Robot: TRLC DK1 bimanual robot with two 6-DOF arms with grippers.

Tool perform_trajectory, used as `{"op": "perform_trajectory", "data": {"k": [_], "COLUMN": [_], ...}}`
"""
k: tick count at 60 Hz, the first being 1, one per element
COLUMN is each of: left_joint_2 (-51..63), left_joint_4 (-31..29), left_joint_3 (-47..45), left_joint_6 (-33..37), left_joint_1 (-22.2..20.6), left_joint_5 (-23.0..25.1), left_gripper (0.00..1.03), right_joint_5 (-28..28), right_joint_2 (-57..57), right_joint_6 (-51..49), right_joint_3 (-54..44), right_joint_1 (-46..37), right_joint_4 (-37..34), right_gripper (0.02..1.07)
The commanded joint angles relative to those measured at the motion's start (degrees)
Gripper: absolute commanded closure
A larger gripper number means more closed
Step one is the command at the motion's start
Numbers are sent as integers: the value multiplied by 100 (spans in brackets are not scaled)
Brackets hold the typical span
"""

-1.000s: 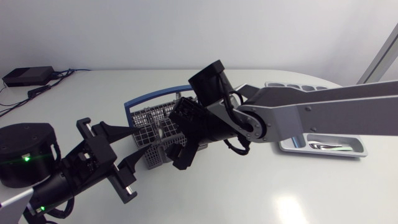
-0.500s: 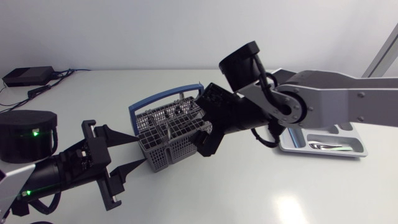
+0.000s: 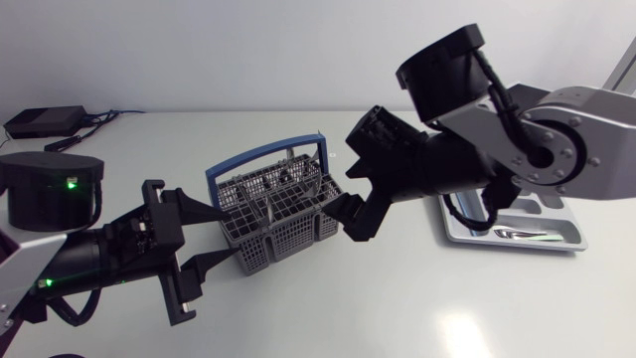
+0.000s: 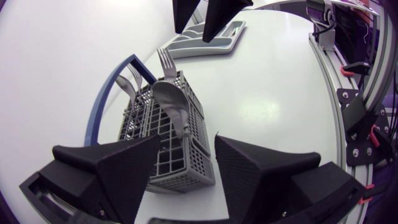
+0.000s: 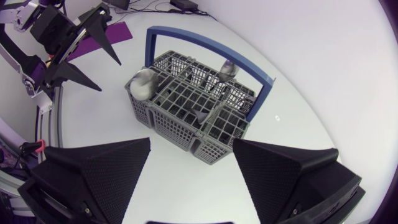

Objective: Unload the cutlery basket into the drawer organizer.

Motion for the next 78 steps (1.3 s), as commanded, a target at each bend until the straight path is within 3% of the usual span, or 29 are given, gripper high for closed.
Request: {"op": "perform_trajectory", "data": {"k": [1, 13, 25, 33, 46, 62, 78], "left_joint_2": [-137, -93, 346, 452, 689, 1146, 1664], "left_joint_4": [-44, -9, -149, -334, -562, -835, -1257], "left_joint_3": [220, 554, 1029, 1161, 1433, 1864, 2453], "left_joint_6": [121, -63, -239, -257, -318, -353, -309], "left_joint_1": [59, -29, -504, -618, -741, -1101, -1268], "left_joint_5": [60, 69, -204, -195, -221, -450, -819], "left_gripper": [29, 29, 29, 29, 29, 29, 29], "right_joint_5": [38, 55, 249, 486, 1593, 1628, 1707], "right_joint_2": [-99, -20, 173, 437, 824, 1632, 2291], "right_joint_6": [-19, 166, 658, 1168, 1853, 2354, 2556], "right_joint_3": [36, -25, -34, 564, 1680, 2708, 3262], "right_joint_1": [-65, -74, 23, 155, 462, 542, 568], "right_joint_4": [-134, 6, 165, -486, -1523, -2411, -2727], "right_gripper": [11, 11, 11, 12, 14, 18, 21]}}
